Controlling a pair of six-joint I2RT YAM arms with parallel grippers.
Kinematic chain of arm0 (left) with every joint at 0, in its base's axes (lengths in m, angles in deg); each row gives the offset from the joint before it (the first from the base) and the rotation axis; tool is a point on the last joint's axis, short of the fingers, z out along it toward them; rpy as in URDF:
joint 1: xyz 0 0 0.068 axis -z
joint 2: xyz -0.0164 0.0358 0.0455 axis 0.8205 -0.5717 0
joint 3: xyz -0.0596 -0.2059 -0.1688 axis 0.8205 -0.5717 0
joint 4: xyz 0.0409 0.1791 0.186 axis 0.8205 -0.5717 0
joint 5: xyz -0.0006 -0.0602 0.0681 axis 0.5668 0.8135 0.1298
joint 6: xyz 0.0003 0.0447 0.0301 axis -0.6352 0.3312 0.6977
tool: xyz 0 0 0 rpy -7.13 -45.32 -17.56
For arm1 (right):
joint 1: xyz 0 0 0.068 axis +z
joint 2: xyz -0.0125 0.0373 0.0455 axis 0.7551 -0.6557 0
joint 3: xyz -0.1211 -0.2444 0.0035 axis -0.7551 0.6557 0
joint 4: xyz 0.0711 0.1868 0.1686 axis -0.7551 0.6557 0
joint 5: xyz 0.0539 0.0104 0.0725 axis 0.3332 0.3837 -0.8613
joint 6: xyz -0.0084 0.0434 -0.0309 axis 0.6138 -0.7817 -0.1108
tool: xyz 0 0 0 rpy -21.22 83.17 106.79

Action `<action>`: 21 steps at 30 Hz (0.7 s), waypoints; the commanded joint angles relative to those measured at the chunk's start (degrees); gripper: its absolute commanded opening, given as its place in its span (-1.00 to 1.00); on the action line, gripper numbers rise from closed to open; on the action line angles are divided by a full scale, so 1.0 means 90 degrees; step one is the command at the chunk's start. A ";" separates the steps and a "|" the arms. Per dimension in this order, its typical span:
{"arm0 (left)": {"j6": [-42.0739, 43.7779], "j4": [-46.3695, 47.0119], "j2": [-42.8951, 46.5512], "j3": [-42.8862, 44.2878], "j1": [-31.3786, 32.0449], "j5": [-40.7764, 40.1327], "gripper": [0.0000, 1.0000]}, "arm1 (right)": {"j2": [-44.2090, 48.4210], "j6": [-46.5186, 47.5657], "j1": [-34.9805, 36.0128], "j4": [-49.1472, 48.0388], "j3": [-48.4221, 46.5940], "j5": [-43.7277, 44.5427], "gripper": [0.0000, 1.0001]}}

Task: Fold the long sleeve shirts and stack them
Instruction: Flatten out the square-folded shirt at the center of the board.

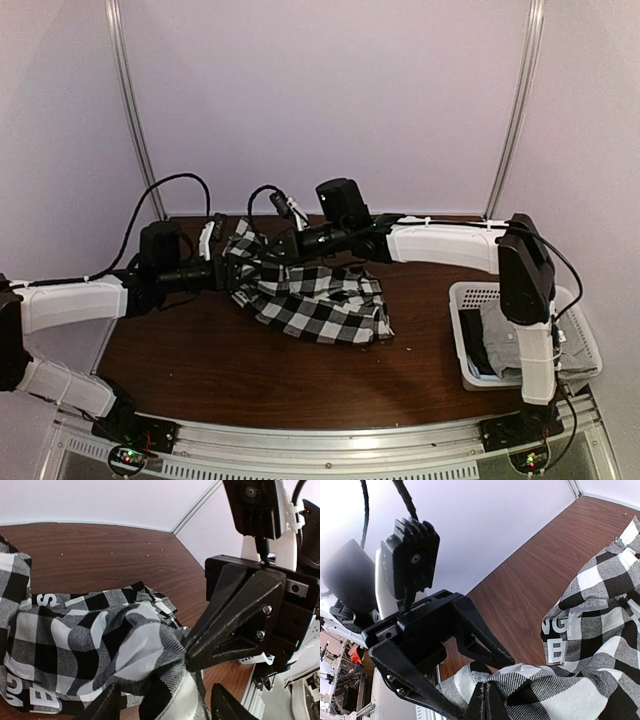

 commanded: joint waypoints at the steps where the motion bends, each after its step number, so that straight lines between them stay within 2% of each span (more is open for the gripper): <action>1: 0.0117 0.0210 -0.0192 0.0131 0.0096 0.0089 0.07 | -0.0127 -0.0195 -0.0058 -0.0385 -0.0251 -0.0252 -1.00; 6: -0.0133 0.0251 -0.0364 0.0191 0.0152 -0.0214 -0.80 | -0.0148 -0.0111 -0.0075 -0.0314 -0.0312 -0.0231 -1.00; 8: -0.0343 0.0198 -0.0326 0.0196 0.0152 -0.0672 -1.00 | -0.0130 0.0073 -0.0130 -0.0117 -0.0343 -0.0078 -0.90; 10: -0.0626 -0.0143 -0.0218 0.0244 0.0152 -0.1546 -1.00 | -0.0043 0.0257 -0.0278 0.0140 -0.0301 0.0195 -0.60; 12: -0.1073 -0.1004 -0.0142 0.0410 0.0135 -0.2761 -1.00 | 0.0094 0.0447 -0.0537 0.0464 -0.0227 0.0657 -0.20; 14: -0.1516 -0.2158 -0.0176 0.0599 0.0075 -0.3776 -1.00 | 0.0181 0.0909 -0.0727 0.0986 -0.0232 0.1402 0.01; 16: -0.1752 -0.2447 -0.0244 0.0613 -0.0026 -0.4079 -1.00 | 0.0196 0.1348 -0.0889 0.1457 -0.0223 0.2140 0.11; 21: -0.2004 -0.2588 -0.0529 0.0536 -0.0215 -0.4055 -1.00 | 0.0059 0.2014 -0.1367 0.2086 -0.0015 0.3308 0.16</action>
